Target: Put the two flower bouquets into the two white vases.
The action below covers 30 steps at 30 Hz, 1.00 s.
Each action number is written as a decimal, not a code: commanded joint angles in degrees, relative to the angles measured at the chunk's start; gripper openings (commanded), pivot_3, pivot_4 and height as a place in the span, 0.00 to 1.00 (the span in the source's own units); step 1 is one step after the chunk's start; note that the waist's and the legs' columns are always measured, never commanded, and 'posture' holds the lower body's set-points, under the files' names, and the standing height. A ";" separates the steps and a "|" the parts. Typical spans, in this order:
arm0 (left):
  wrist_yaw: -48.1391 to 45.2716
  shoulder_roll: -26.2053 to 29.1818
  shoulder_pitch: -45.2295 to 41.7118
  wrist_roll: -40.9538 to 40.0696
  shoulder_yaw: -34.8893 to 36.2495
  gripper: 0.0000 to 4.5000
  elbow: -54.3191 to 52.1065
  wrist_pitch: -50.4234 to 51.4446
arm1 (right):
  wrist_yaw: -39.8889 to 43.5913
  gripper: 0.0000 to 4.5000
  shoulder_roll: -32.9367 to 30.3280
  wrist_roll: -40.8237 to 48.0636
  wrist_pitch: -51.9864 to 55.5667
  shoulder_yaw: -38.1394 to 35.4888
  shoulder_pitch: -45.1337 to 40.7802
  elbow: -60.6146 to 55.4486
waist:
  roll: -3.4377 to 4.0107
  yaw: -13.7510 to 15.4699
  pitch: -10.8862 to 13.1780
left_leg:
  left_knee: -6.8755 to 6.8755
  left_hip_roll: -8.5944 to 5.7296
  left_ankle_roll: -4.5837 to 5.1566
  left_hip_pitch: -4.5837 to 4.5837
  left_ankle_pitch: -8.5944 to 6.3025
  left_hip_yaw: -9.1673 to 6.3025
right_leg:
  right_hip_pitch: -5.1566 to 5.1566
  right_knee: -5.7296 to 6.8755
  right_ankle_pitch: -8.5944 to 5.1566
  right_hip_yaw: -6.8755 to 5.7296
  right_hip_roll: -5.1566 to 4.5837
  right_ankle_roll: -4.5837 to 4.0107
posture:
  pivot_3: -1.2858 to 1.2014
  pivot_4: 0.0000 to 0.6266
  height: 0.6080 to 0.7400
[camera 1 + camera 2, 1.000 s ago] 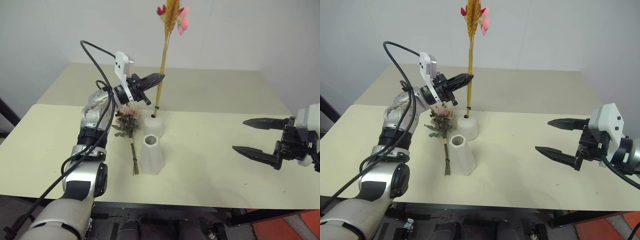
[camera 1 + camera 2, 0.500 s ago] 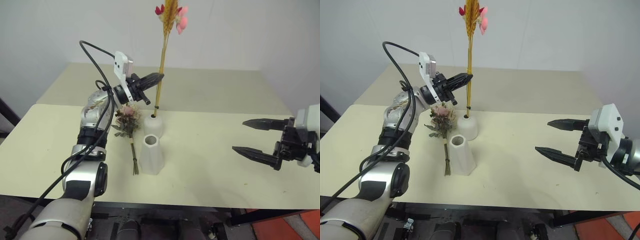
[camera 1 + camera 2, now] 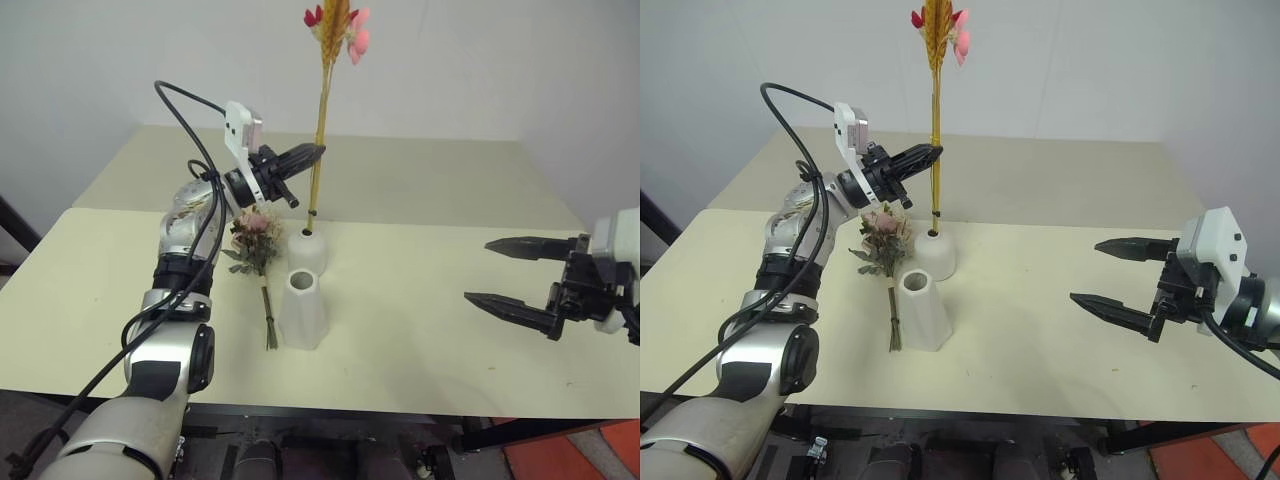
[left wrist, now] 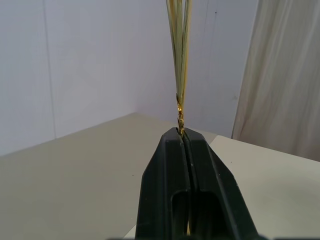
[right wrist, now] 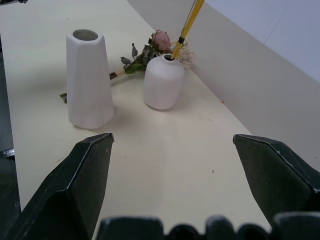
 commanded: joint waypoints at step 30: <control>0.07 0.34 2.24 1.25 -0.20 0.00 -2.16 -0.90 | -0.67 1.00 -0.21 0.80 -0.49 -1.81 -0.44 -0.49 | 0.00 -0.01 0.00 | 0.00 0.00 0.00 0.01 0.00 0.00 | 0.01 0.00 0.00 0.00 0.00 0.00 | 0.52 0.24 1.00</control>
